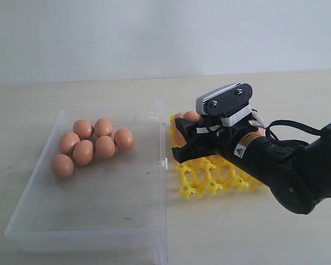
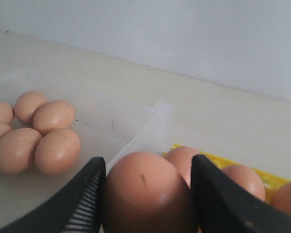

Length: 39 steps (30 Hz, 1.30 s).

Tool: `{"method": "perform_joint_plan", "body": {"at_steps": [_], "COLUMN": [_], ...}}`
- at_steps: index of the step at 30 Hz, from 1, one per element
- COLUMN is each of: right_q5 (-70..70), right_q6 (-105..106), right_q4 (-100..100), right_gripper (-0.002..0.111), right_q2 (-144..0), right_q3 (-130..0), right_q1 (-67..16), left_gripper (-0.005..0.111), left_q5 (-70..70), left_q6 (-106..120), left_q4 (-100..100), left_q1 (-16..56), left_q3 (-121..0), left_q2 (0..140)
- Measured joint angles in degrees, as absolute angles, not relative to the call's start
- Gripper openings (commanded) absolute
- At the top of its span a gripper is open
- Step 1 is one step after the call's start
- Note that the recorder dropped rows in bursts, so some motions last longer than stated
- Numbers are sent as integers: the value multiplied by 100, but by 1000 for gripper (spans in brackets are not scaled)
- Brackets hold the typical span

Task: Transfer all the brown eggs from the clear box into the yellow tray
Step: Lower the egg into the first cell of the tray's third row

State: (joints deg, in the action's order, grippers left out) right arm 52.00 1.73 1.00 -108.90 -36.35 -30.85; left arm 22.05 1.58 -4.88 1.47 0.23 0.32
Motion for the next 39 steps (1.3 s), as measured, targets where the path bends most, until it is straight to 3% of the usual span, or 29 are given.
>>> {"method": "perform_joint_plan", "body": {"at_steps": [39], "right_q5": [5601], "right_q6": [837], "right_q4": [355], "right_gripper": [0], "right_q2": [-11303], "right_q3": [-3445], "right_q1": [-3085], "left_gripper": [0], "left_q5": [2205], "left_q6": [158], "left_q4": [-488], "left_q1": [147], "left_q3": [23], "left_q2": [32]}}
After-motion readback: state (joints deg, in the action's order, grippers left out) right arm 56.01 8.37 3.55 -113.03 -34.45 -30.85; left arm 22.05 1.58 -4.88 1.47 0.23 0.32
